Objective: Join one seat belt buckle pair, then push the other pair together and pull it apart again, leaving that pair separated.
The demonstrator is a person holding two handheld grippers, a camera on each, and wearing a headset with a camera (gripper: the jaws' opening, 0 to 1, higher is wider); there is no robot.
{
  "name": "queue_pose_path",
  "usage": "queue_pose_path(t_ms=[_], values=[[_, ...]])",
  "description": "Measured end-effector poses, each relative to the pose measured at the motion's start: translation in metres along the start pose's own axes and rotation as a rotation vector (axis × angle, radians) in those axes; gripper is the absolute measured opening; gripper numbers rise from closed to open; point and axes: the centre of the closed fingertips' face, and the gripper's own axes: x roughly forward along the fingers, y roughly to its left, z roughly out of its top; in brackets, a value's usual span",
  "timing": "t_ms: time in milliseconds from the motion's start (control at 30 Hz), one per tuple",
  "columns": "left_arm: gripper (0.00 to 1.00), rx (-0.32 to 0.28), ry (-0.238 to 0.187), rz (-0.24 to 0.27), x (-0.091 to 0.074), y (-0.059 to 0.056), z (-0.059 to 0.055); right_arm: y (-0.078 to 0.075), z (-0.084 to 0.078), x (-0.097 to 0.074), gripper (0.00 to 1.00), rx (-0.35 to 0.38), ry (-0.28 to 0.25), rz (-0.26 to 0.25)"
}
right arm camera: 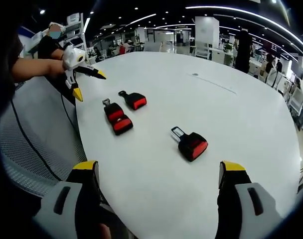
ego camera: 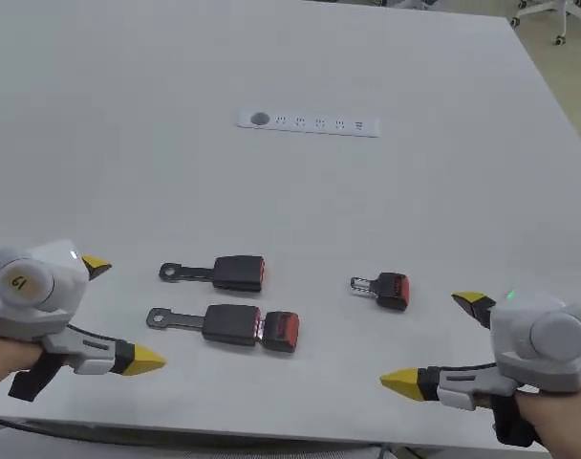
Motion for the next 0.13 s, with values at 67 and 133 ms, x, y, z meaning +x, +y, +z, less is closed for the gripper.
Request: queue_pose_path(t_ms=[67, 133], values=[[1.00, -0.013, 0.001, -0.010, -0.0018, -0.0011, -0.0004, 0.0008, -0.0011, -0.0010, 1.00, -0.004, 0.004, -0.007], [1.00, -0.019, 0.002, -0.007, -0.0022, 0.0009, -0.0014, -0.0006, -0.0026, -0.0021, 1.00, -0.017, 0.009, -0.015]])
